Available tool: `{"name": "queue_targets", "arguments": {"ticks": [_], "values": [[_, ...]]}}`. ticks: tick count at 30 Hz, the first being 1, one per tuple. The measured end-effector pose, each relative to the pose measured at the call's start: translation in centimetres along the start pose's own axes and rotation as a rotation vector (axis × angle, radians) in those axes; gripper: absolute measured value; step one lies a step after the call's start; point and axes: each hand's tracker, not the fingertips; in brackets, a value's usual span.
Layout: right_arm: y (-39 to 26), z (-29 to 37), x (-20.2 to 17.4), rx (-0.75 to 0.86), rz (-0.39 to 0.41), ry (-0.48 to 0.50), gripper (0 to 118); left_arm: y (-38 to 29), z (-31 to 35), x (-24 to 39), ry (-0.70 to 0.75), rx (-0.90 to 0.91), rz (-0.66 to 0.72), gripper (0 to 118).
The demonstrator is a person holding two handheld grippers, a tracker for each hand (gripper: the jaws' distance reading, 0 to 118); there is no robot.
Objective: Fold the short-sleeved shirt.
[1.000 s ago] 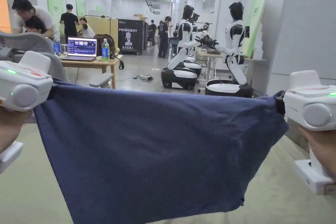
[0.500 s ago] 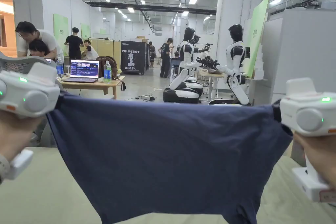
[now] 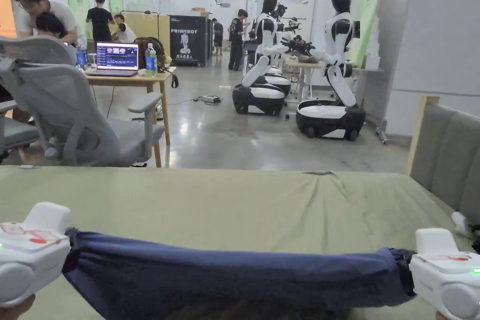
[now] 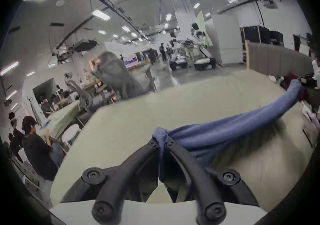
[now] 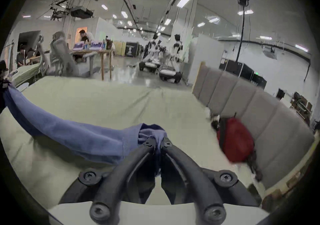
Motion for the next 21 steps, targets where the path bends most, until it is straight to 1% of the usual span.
{"name": "queue_targets", "arguments": {"ticks": [3,5,6,8,9,10,11,12,13,14,15,16,18,19,20,21], "values": [[-7.0,0.8,-0.8,-0.105,-0.008,0.053,3,-7.6,0.6,1.0,-0.027,-0.119,0.023,1],[-10.7,1.4,-1.7,-0.162,-0.04,0.076,3,-11.9,0.8,1.3,-0.058,-0.185,0.102,1],[-12.2,1.4,-1.9,-0.184,-0.051,0.069,3,-13.7,0.7,1.3,-0.075,-0.219,0.15,1],[-13.9,1.3,-2.1,-0.196,-0.064,0.064,3,-15.9,0.6,1.3,-0.061,-0.229,0.19,3],[-14.3,1.7,-2.0,-0.179,-0.097,0.075,5,-16.6,0.8,1.4,-0.075,-0.213,0.205,12],[-14.2,2.2,-1.9,-0.143,-0.12,0.103,13,-16.4,1.2,1.5,-0.08,-0.205,0.203,29],[-13.7,3.0,-2.0,-0.131,-0.118,0.103,32,-15.9,1.9,1.8,-0.062,-0.179,0.193,55],[-12.9,4.1,-2.3,-0.09,-0.119,0.1,73,-15.1,2.9,2.0,-0.043,-0.108,0.179,90],[-11.7,5.7,-2.6,-0.035,-0.126,0.132,95,-14.0,4.0,2.5,-0.027,-0.045,0.176,110],[-10.7,7.0,-3.2,0.021,-0.138,0.16,107,-12.9,4.9,3.1,-0.017,0.017,0.175,118],[-9.6,8.5,-4.1,0.085,-0.149,0.175,109,-11.5,6.2,3.9,-0.01,0.089,0.168,118],[-8.6,9.8,-5.2,0.138,-0.146,0.183,110,-10.3,7.2,4.9,-0.015,0.154,0.16,118],[-7.0,11.5,-7.5,0.214,-0.128,0.214,112,-8.7,8.4,6.7,-0.031,0.221,0.157,118],[-6.5,12.3,-8.7,0.226,-0.117,0.22,112,-8.4,8.4,7.4,-0.044,0.239,0.159,115],[-6.2,12.9,-9.7,0.231,-0.111,0.22,110,-8.2,8.7,8.2,-0.048,0.258,0.159,109],[-6.1,13.1,-10.7,0.242,-0.096,0.235,99,-8.0,9.0,9.0,-0.059,0.278,0.151,85]]}}
